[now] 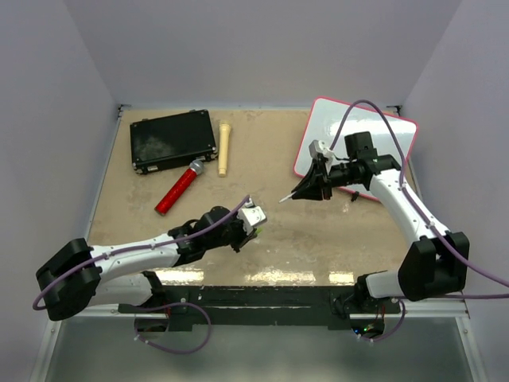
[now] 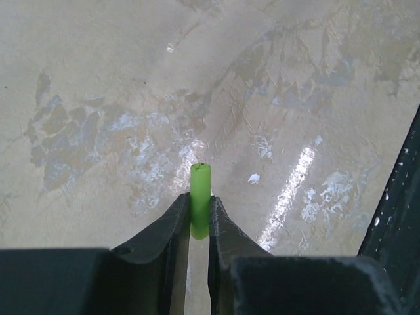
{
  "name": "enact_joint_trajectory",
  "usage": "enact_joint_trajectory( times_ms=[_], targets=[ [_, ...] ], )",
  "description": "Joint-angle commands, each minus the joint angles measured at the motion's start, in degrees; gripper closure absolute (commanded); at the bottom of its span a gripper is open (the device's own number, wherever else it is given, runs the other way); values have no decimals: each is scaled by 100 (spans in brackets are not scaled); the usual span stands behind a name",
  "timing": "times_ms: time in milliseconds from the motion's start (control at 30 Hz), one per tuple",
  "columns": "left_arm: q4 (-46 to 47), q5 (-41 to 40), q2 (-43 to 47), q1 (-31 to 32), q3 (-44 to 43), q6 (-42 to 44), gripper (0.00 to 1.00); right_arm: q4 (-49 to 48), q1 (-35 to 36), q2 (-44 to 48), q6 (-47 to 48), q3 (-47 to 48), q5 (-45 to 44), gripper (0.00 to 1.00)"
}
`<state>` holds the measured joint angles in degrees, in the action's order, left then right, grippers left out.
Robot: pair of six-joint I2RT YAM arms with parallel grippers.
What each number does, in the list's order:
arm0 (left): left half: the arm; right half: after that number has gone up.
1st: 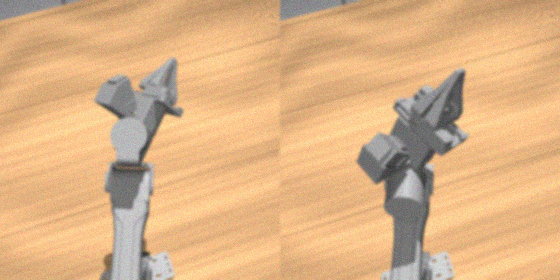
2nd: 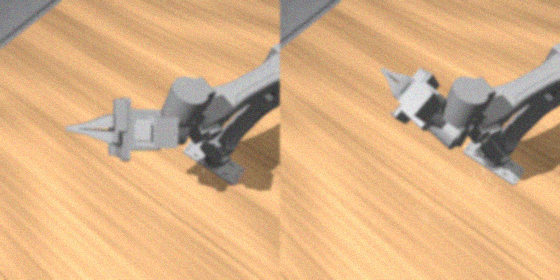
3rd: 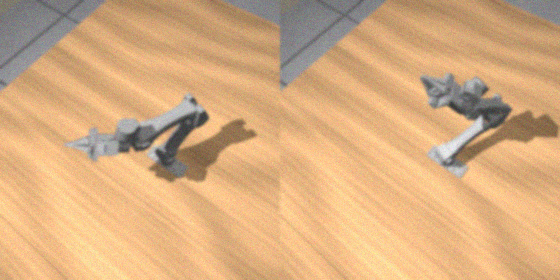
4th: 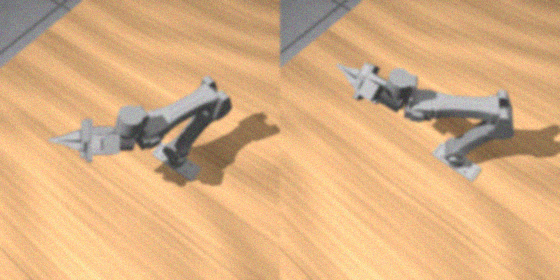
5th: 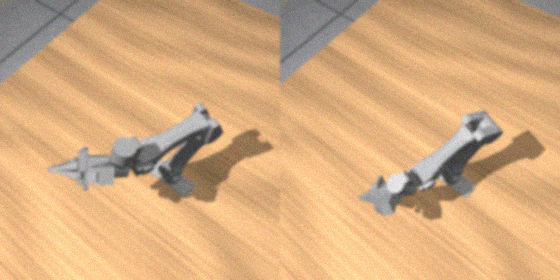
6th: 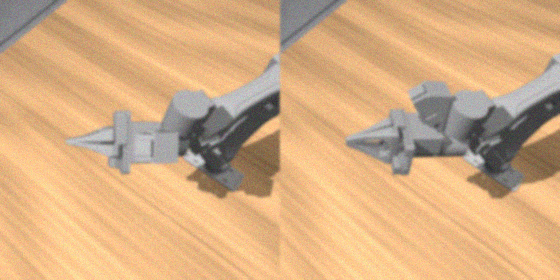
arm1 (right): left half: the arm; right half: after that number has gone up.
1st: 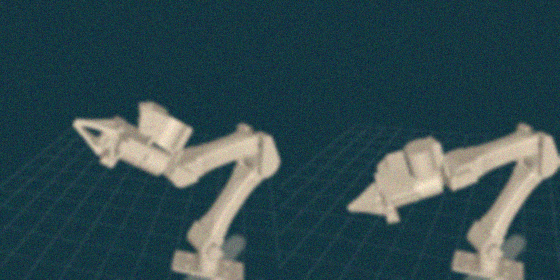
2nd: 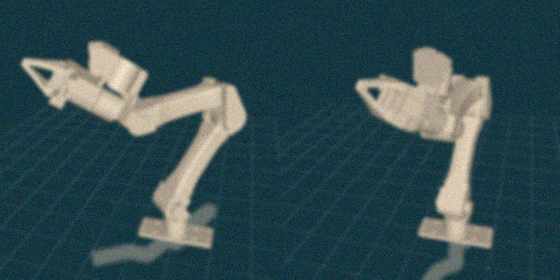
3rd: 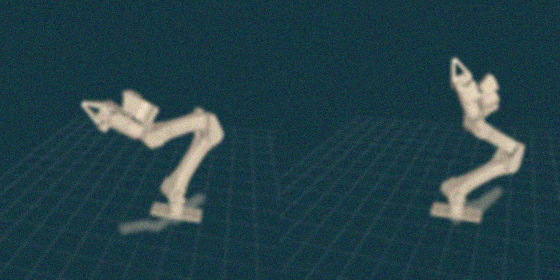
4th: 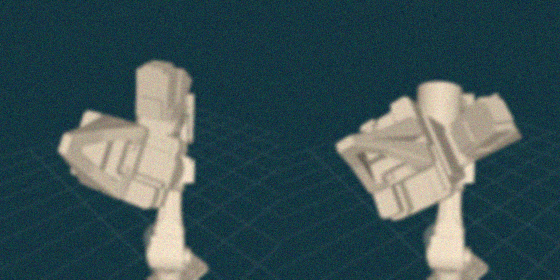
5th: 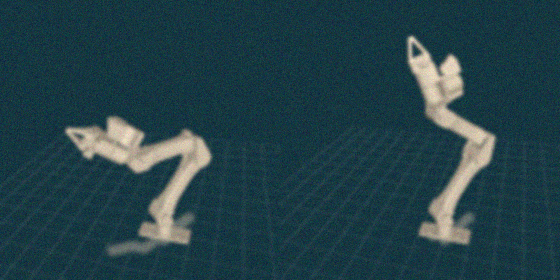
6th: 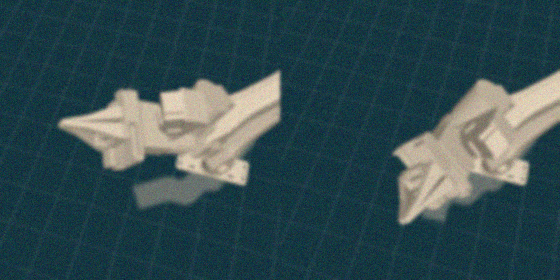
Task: Write a sentence on the whiteboard
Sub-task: Place the pen cap at the center of the board.
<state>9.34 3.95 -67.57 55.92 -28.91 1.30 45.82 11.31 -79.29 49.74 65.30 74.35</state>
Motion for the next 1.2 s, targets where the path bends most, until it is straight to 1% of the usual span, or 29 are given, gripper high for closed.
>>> enact_joint_trajectory(
  times_ms=[0, 33, 67, 100, 133, 167, 200, 233, 300, 333, 467, 500, 533, 567, 600, 633, 767, 900, 1000, 1033, 1067, 1133, 1167],
  targets=[
    [331, -777, -45, -64, -27, -472, 100, -1467, -94, 387, -1260, -148, -531, 100],
    [357, -947, -141, -99, -45, -743, 100, -1897, -111, 492, -2100, -401, -761, 100],
    [392, -1061, -212, -229, -123, -893, 100, -2554, -112, 641, -2430, -508, -1042, 100],
    [393, -1036, -413, -344, -185, -1034, 100, -2752, -138, 703, -2799, -588, -1454, 100],
    [393, -923, -537, -484, -342, -1227, 100, -2867, -147, 756, -2881, -658, -1623, 100],
    [393, -800, -677, -764, -431, -1342, 100, -2982, -190, 809, -2934, -667, -1729, 100],
    [358, -520, -1009, -906, -527, -1508, 100, -3035, -225, 827, -3091, -676, -1913, 100],
    [305, -422, -1195, -1108, -763, -1562, 100, -3096, -252, 853, -3154, -694, -1985, 100],
    [33, -308, -1712, -1215, -1028, -1624, 100, -3158, -349, 897, -3224, -703, -2073, 100],
    [-98, -341, -1846, -1250, -1229, -1624, 100, -3193, -384, 923, -3233, -729, -2073, 100],
    [-117, -351, -2207, -1312, -1442, -1668, 100, -3202, -428, 968, -3260, -738, -2073, 100],
    [-117, -333, -2286, -1321, -1469, -1677, 97, -3202, -428, 976, -3260, -738, -2065, 100],
    [-126, -307, -2313, -1329, -1521, -1677, 92, -3194, -428, 968, -3260, -738, -2030, 100],
    [-143, -307, -2339, -1338, -1548, -1694, 86, -3194, -428, 968, -3251, -738, -2021, 100],
    [-161, -281, -2401, -1347, -1565, -1703, 77, -3194, -428, 968, -3242, -729, -2003, 100],
    [-178, -254, -2436, -1382, -1618, -1703, 74, -3176, -428, 950, -3233, -729, -2003, 100],
    [-213, -201, -2454, -1461, -1662, -1765, 68, -3132, -428, 959, -3198, -711, -2012, 100],
    [-240, -131, -2287, -1505, -1697, -1765, 61, -3123, -428, 959, -3198, -703, -2038, 100],
    [-118, 193, -2085, -1610, -1706, -1730, 57, -3123, -437, 959, -3189, -694, -2187, 100],
    [57, 342, -2041, -1706, -1689, -1721, 54, -3123, -463, 950, -3189, -685, -2222, 100],
    [181, 674, -1936, -1760, -1671, -1730, 38, -3123, -463, 959, -3198, -685, -2249, 100],
    [583, 1045, -1874, -1970, -1680, -1782, 31, -3123, -516, 976, -3198, -676, -2284, 100],
    [725, 1412, -1865, -2041, -1706, -1835, 27, -3132, -542, 985, -3216, -676, -2302, 100]
  ],
)
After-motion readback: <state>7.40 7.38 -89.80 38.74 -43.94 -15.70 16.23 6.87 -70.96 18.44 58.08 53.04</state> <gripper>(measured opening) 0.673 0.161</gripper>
